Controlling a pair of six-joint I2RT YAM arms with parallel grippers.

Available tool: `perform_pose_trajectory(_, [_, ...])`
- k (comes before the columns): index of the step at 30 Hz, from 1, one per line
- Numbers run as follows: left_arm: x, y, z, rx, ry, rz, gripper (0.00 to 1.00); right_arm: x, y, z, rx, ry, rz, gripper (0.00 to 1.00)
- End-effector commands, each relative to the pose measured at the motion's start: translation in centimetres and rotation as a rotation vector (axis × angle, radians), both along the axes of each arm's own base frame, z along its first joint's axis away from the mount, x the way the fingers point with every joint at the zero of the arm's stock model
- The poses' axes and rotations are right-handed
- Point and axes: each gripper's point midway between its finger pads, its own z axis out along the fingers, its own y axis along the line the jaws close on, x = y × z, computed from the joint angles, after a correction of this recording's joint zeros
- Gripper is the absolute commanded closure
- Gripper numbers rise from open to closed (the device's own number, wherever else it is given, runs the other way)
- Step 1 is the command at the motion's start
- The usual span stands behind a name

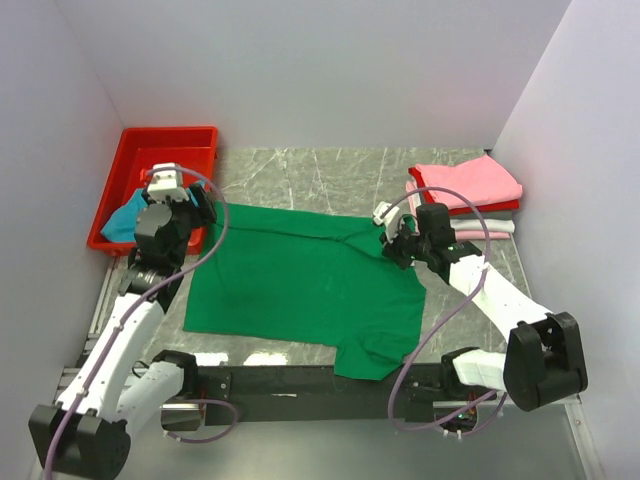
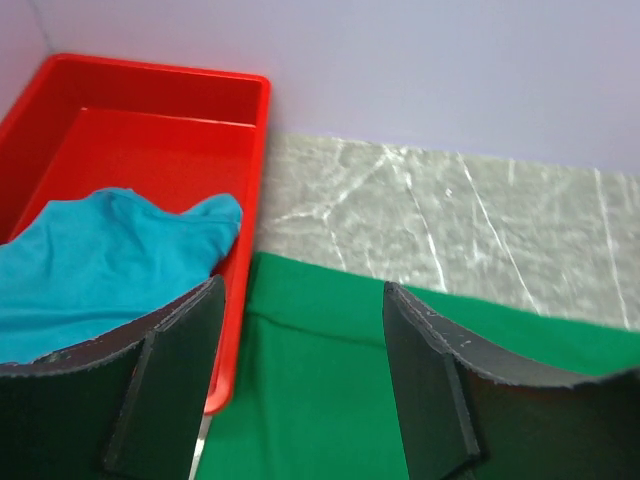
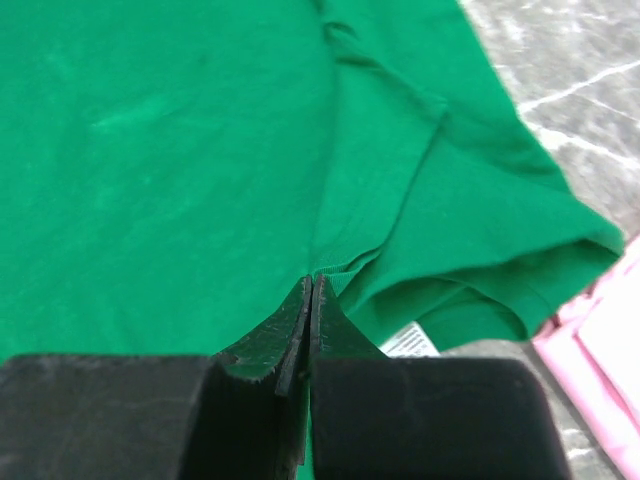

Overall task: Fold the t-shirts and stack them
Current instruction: Fold the tshirt

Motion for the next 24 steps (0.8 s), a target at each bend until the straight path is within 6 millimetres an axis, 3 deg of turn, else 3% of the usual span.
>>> perform_pose_trajectory(1, [-1.6,-0.9,0.6,0.021,-0.013,-0.082,0.30,-0.6,0.3,0.5,-0.015,-0.032,0.020,1.00])
perform_pose_trajectory(10, [-3.8,-1.5,-1.3,0.050,0.027,-0.144,0.30,-1.2,0.3,0.1,-0.041,-0.016,0.022,1.00])
perform_pose_trajectory(24, [-4.3,-1.7,-2.6,0.061,0.041,-0.162,0.30,-2.3,2.6,-0.9,-0.062,0.033,0.096,1.00])
